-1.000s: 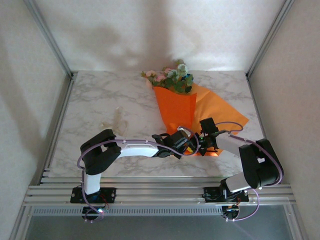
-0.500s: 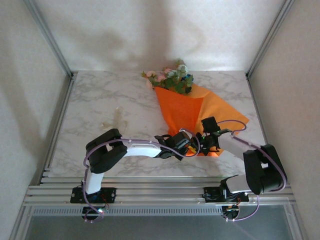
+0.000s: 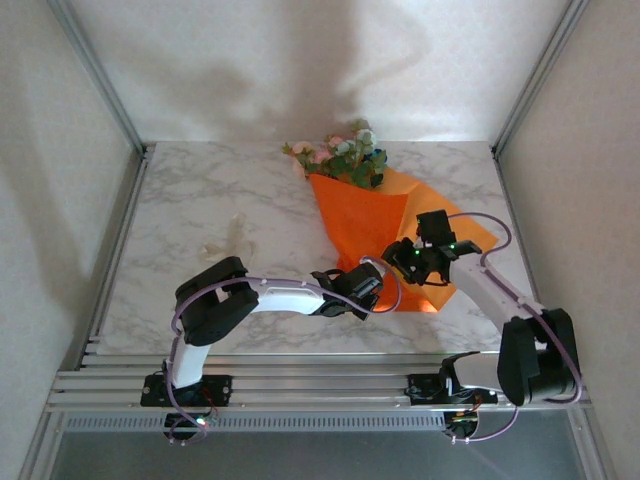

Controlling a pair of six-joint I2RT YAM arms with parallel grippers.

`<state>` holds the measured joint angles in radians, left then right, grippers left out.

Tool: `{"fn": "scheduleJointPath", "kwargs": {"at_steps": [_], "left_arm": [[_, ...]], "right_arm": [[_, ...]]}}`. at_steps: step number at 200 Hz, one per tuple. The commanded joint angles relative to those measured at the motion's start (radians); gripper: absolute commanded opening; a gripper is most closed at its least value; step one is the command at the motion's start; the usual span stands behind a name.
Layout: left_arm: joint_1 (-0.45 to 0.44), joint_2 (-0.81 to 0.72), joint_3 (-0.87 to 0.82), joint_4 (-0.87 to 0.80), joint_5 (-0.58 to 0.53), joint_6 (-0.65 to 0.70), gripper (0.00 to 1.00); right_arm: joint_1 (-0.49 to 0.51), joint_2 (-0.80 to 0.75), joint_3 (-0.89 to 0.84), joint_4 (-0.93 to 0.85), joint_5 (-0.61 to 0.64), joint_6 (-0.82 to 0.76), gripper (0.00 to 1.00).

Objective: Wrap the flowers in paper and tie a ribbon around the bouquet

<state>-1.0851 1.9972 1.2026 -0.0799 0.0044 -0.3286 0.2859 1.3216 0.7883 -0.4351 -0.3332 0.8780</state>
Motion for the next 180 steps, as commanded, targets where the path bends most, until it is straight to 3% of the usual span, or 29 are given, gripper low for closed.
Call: {"fn": "scheduleJointPath", "kwargs": {"at_steps": [1,114,149,180], "left_arm": [[-0.013,0.041,-0.009,-0.076,0.031,0.000,0.00],[-0.016,0.031,-0.009,-0.078,0.023,0.001,0.00],[-0.015,0.012,-0.002,-0.085,0.011,-0.006,0.00],[-0.012,-0.057,0.015,-0.123,-0.032,-0.053,0.30]], "right_arm": [[-0.005,0.072,0.005,0.043,-0.051,0.001,0.44],[0.016,0.188,-0.083,0.145,-0.102,0.062,0.30],[0.015,0.217,-0.059,0.068,-0.031,-0.001,0.00],[0.007,0.236,-0.055,0.019,0.021,-0.058,0.00]]}}
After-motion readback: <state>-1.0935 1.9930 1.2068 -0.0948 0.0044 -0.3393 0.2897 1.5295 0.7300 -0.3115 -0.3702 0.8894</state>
